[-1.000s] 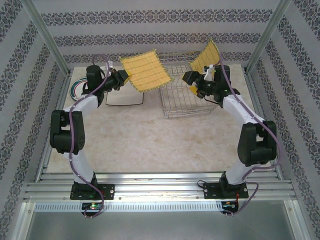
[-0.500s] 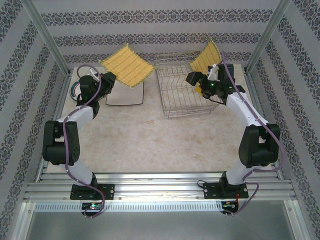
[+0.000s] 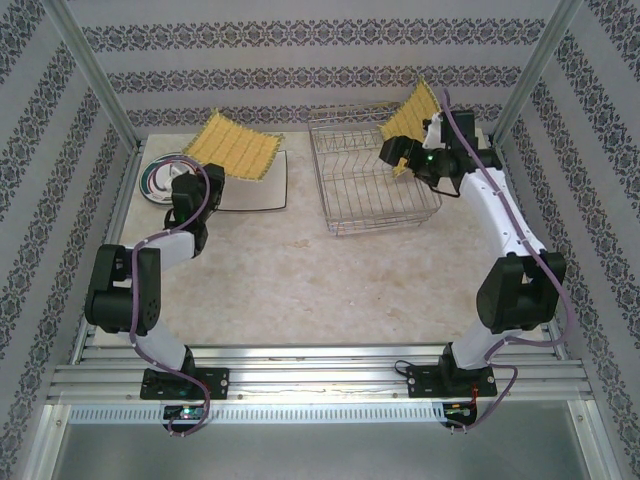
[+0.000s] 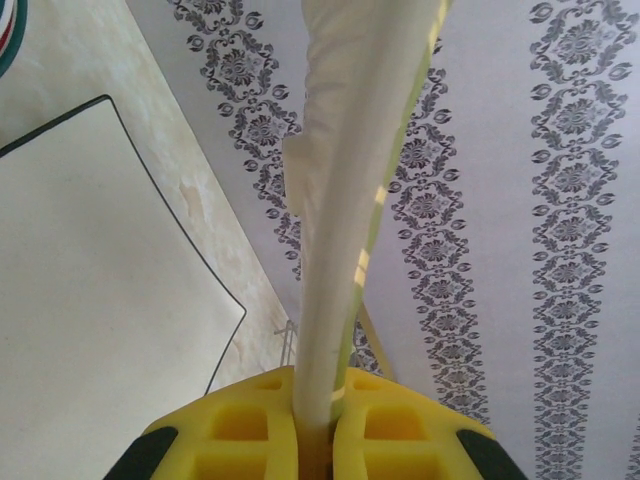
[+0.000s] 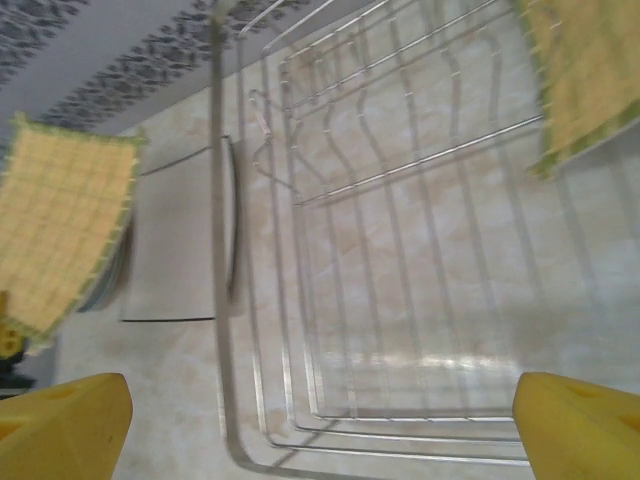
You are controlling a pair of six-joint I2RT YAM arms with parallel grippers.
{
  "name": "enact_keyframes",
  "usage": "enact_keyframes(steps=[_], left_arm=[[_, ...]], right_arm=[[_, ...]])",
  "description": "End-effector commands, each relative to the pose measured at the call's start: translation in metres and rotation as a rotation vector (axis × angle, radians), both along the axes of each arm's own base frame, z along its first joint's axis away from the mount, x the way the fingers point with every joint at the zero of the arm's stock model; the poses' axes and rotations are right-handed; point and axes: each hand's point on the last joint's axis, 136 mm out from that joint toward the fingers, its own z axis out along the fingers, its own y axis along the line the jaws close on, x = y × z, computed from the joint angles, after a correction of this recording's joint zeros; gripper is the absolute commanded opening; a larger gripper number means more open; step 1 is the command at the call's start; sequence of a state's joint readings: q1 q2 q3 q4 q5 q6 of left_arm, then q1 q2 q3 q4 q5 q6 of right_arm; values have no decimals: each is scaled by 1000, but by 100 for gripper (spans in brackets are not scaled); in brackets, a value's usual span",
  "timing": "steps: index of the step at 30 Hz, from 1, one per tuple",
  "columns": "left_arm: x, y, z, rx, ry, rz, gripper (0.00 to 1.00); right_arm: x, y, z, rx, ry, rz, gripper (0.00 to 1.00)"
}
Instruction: Unload the plates from the dish rack
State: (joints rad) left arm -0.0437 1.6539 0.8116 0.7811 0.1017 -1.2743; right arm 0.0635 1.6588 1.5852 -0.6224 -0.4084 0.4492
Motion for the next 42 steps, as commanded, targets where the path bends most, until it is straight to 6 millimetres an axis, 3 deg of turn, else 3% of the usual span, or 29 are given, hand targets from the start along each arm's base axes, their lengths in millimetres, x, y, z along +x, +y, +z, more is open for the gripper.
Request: enact_keyframes(steps=[1,5,12,17,23,42], left_arm=[[-2,2,57,-34,-216,73,0],[-7,0,45,-32,-198,131,0],[-15,-5,28,-38,-167,239,0],[-17,-16,17,-38,-145,305,0],[-6,-33,-6,-89,-127,304,0],[14,-48,-57,-146,-101,272,0]], right_arm=[[-15,-26,-12,-276,84,19,98],[-22,-49,-11,-500,174,56,98],[-18,-68,9,-680,198,48,98],[-16,-63,20,-691,171,65,98],[-18,-65,14,-717,192,82,98],[-16,-52,5,-675,176,113,98]])
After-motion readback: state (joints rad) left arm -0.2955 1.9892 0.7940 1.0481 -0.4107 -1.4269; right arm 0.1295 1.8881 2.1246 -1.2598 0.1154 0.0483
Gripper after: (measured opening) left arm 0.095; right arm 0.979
